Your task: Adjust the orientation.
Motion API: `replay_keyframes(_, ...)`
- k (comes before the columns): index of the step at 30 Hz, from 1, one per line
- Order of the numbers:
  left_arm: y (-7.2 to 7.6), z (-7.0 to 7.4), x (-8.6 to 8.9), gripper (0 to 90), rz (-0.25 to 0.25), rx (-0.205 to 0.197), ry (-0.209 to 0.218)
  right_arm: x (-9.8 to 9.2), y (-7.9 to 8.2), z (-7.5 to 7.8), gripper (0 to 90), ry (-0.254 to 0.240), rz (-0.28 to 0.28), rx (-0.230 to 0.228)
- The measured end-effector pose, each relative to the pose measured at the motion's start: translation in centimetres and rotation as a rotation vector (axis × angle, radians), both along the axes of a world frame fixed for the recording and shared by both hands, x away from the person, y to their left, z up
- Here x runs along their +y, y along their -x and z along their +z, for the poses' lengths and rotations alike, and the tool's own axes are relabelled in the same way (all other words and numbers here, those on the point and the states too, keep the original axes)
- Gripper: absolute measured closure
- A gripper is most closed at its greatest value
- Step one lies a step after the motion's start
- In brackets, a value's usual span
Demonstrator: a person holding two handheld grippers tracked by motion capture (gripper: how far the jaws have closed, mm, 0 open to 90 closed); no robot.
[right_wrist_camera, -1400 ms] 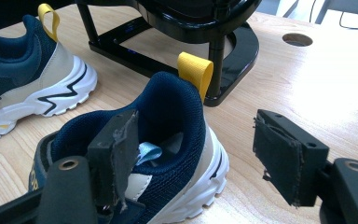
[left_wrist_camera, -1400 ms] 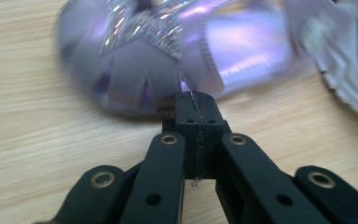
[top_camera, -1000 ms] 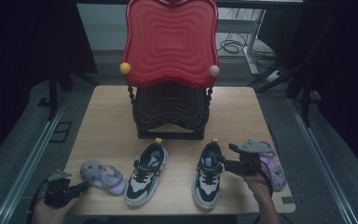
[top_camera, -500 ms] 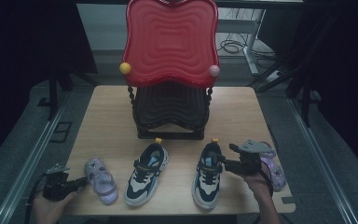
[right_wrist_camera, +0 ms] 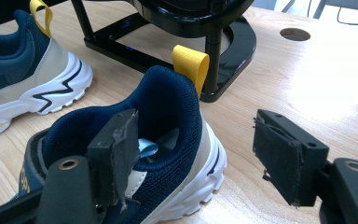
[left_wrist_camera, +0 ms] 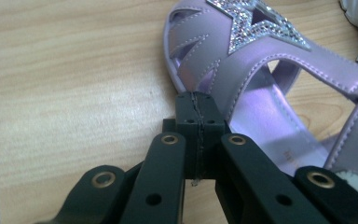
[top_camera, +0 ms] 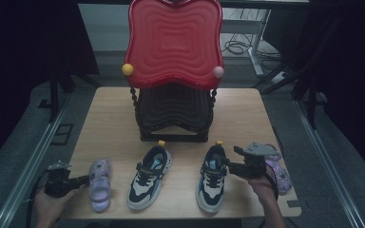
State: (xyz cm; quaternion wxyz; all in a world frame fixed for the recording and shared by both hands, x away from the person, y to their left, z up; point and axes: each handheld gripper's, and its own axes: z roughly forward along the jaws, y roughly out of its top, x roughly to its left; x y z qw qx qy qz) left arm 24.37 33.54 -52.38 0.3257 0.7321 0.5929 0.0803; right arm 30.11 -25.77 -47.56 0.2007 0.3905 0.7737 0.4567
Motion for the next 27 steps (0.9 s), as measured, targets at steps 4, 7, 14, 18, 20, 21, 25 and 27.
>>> replay_keyframes(4, -0.8, 0.0, 0.1, 89.8, 0.0, 0.009, -0.005, 0.0, 0.0, 0.0, 31.2, -0.001, -0.001, 0.0)
replay_keyframes(7, -1.3, 0.1, 0.1, 89.8, -0.006, 0.01, -0.01, 0.0, 0.0, -0.1, 31.2, -0.002, -0.002, 0.0)
replay_keyframes(14, -2.8, 0.6, 0.0, 89.8, -0.036, 0.013, -0.022, 0.0, -0.1, -0.2, 31.4, -0.009, -0.009, 0.002)
replay_keyframes(18, -3.0, 0.5, 0.1, 89.7, -0.037, 0.01, -0.008, 0.1, -0.1, -0.2, 31.5, -0.006, -0.014, -0.001)
replay_keyframes(20, -3.1, 0.5, 0.1, 89.8, -0.037, 0.008, -0.008, 0.1, -0.1, -0.3, 31.5, -0.01, -0.017, 0.002)
replay_keyframes(21, -3.1, 0.5, 0.1, 89.8, -0.039, 0.009, -0.009, 0.1, -0.1, -0.4, 31.6, -0.013, -0.019, 0.002)
replay_keyframes(25, -3.4, 0.5, 0.1, 89.8, -0.048, 0.019, -0.004, 0.2, -0.1, -0.4, 31.7, 0.001, -0.03, -0.012)
replay_keyframes(27, -3.5, 0.6, 0.2, 89.8, -0.049, 0.019, -0.001, 0.1, -0.2, -0.4, 31.7, -0.001, -0.034, -0.011)
